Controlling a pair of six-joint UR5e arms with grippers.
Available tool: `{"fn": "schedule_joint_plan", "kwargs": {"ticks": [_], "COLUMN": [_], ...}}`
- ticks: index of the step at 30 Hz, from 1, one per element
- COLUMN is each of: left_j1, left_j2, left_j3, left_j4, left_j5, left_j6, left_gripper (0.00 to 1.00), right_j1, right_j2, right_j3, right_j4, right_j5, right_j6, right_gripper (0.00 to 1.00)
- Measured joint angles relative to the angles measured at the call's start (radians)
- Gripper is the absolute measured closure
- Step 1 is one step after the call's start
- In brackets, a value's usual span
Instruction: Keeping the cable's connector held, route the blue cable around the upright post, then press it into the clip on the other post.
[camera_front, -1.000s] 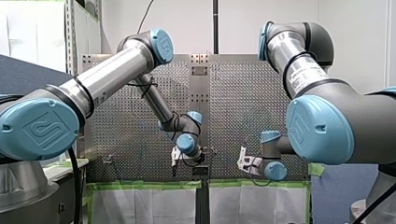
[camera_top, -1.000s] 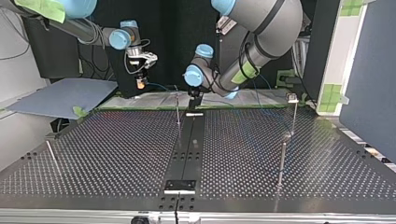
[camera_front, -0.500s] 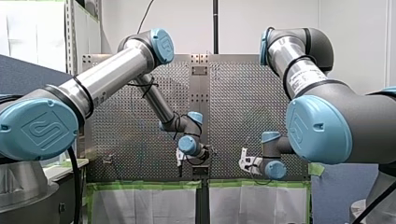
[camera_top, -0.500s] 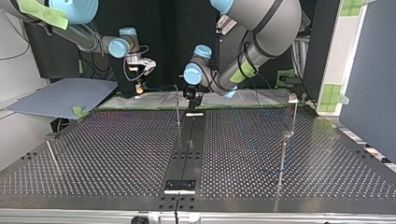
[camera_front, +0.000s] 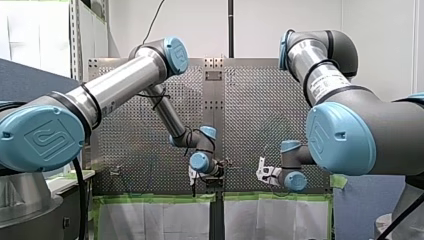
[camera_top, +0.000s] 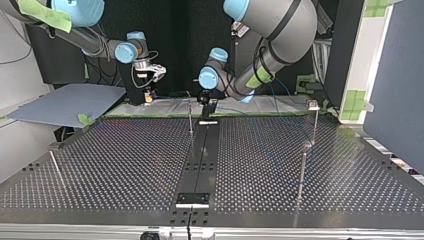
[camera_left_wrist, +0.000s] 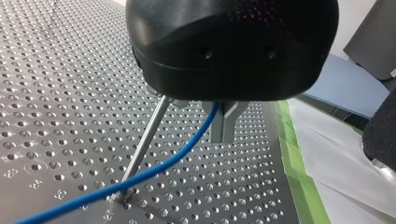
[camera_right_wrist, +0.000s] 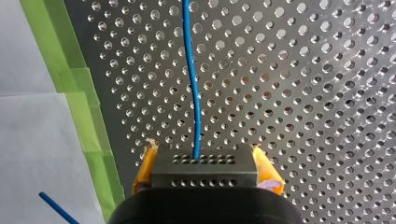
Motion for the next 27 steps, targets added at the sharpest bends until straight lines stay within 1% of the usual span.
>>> {"fn": "schedule_joint_plan", "kwargs": {"ticks": [7, 10, 16, 23, 27], "left_j1": [0.006, 0.009, 0.015, 0.030, 0.035], "left_j2": [-0.002, -0.002, -0.002, -0.002, -0.002], "left_j3": [0.000, 0.000, 0.000, 0.001, 0.013], "left_j4": [0.002, 0.005, 0.012, 0.027, 0.032], "left_j5": [0.008, 0.023, 0.049, 0.061, 0.069], "left_j6": [-0.001, -0.004, -0.028, -0.057, -0.072], "left_gripper": [1.00, 1.00, 1.00, 1.00, 1.00], "right_j1": [0.000, 0.000, 0.000, -0.003, -0.004], "right_j2": [0.001, 0.002, 0.003, 0.006, 0.012], "right_j3": [-0.004, -0.006, -0.017, -0.023, -0.027], "right_j4": [-0.002, -0.003, -0.003, -0.011, -0.016], "right_j5": [-0.001, -0.002, -0.005, -0.006, -0.009], "right_j6": [0.000, -0.001, 0.001, 0.004, 0.003], "right_gripper": [1.00, 1.00, 1.00, 1.00, 1.00]}}
